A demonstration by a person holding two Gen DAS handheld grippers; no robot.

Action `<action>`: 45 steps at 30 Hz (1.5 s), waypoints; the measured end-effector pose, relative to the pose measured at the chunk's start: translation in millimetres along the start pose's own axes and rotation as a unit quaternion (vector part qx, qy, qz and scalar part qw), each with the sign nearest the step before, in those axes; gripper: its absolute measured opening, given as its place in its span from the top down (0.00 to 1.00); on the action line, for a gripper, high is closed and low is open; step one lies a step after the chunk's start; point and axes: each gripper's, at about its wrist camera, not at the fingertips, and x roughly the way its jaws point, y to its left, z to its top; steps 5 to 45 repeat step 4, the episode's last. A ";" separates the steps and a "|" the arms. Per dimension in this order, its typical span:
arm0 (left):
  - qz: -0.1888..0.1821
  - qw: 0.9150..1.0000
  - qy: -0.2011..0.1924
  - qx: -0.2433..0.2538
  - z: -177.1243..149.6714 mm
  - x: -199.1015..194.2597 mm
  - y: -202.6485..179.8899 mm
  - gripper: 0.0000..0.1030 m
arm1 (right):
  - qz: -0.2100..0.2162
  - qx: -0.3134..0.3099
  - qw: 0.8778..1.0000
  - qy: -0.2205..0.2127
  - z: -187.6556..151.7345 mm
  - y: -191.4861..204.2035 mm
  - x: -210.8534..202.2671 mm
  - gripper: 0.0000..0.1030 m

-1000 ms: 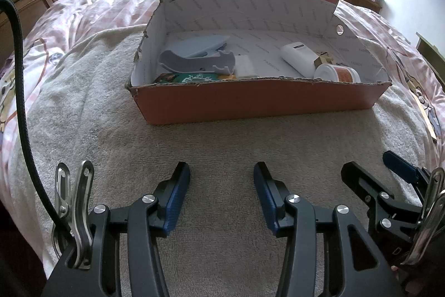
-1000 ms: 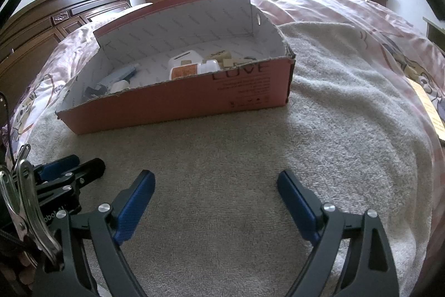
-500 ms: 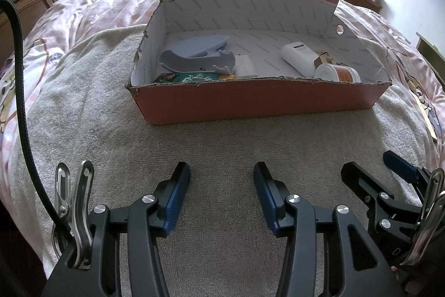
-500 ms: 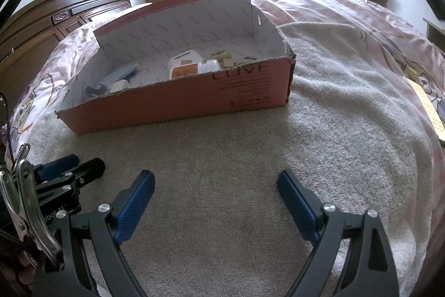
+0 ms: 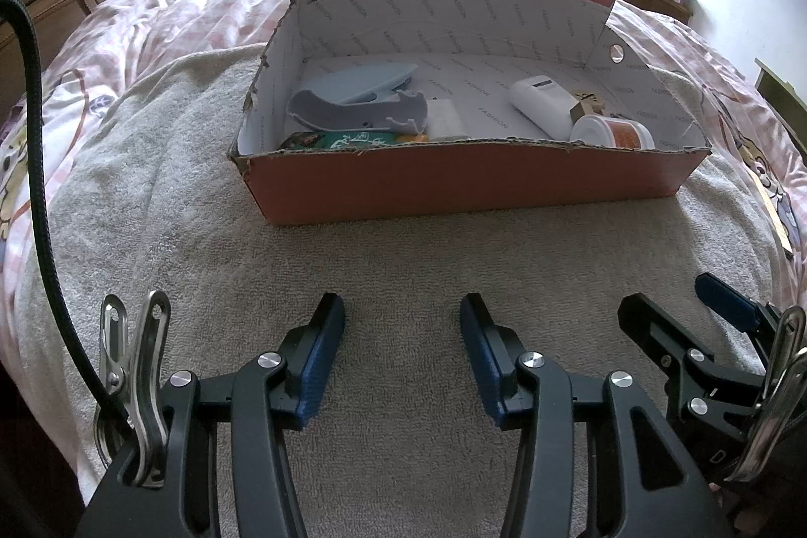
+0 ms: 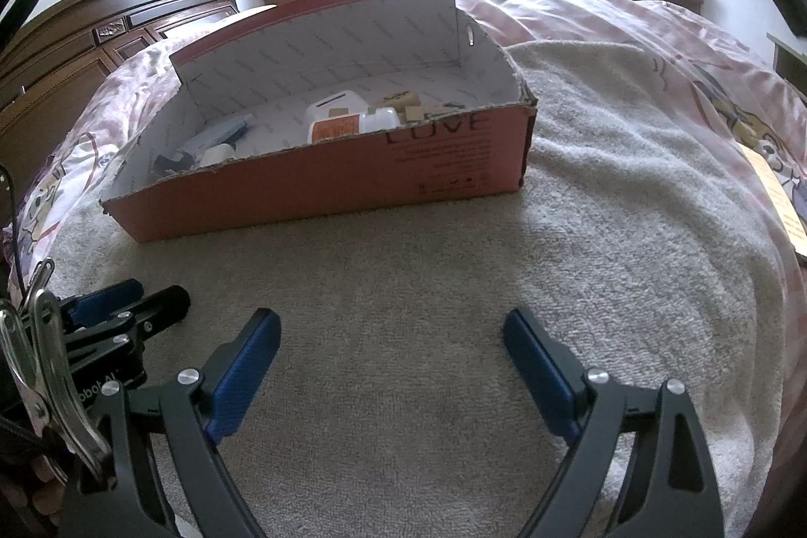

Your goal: Organize rigid objects

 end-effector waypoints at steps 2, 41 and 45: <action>0.000 1.000 0.000 0.000 0.0 0.0 0.1 0.52 | 0.000 0.000 1.000 0.000 0.0 0.1 0.0 0.10; 0.000 1.000 0.000 -0.001 -0.1 0.1 0.1 0.52 | 0.000 0.000 1.000 0.000 -0.1 0.2 0.1 0.10; 0.000 1.000 0.000 -0.001 -0.1 0.1 0.1 0.52 | 0.000 0.000 1.000 0.000 -0.1 0.2 0.1 0.10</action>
